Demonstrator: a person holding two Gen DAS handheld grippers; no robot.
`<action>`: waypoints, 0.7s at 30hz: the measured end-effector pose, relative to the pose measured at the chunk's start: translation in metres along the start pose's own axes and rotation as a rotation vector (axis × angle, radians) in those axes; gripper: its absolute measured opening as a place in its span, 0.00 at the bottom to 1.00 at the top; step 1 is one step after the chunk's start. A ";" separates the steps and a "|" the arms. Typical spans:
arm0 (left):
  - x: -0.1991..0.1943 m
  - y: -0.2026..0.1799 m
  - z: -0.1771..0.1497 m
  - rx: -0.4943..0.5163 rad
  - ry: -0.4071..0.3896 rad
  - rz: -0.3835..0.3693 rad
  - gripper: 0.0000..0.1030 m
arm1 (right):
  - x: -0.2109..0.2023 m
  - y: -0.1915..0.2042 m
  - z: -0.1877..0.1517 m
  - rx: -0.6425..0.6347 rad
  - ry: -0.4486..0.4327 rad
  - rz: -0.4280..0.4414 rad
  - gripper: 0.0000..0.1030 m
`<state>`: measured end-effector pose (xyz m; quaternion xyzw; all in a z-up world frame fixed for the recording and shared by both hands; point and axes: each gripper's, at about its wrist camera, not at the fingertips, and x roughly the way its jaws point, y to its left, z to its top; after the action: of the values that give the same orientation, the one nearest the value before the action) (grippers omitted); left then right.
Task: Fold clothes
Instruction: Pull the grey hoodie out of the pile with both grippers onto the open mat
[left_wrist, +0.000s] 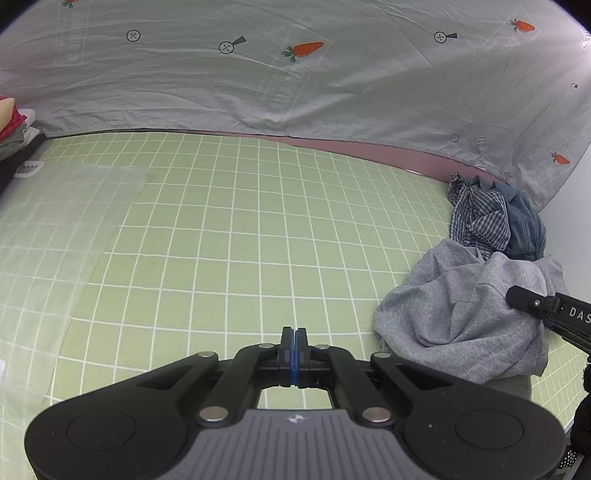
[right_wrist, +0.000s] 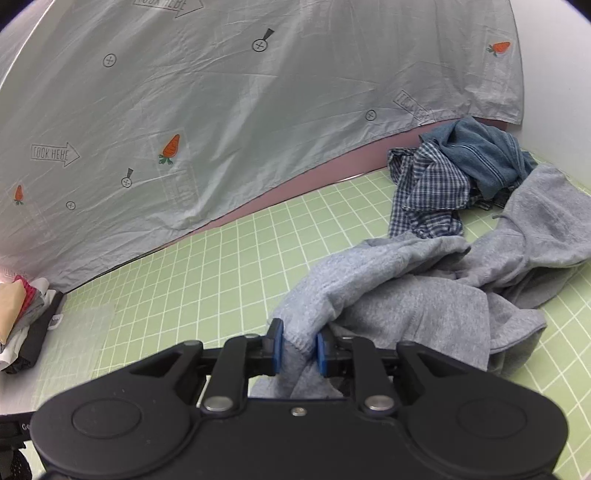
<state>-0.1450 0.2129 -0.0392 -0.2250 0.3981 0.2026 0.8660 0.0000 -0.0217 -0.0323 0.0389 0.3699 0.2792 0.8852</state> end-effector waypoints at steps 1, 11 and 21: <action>0.002 -0.002 0.001 -0.001 0.000 -0.007 0.00 | -0.003 -0.006 0.000 0.019 0.004 -0.002 0.22; 0.022 -0.097 -0.010 0.020 0.028 -0.078 0.19 | -0.025 -0.106 0.033 0.179 -0.047 -0.007 0.44; 0.048 -0.178 -0.036 -0.048 0.038 -0.085 0.64 | -0.003 -0.220 0.041 0.231 0.043 -0.071 0.45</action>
<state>-0.0433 0.0555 -0.0566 -0.2664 0.3994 0.1710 0.8604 0.1283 -0.2027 -0.0609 0.1213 0.4197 0.2041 0.8761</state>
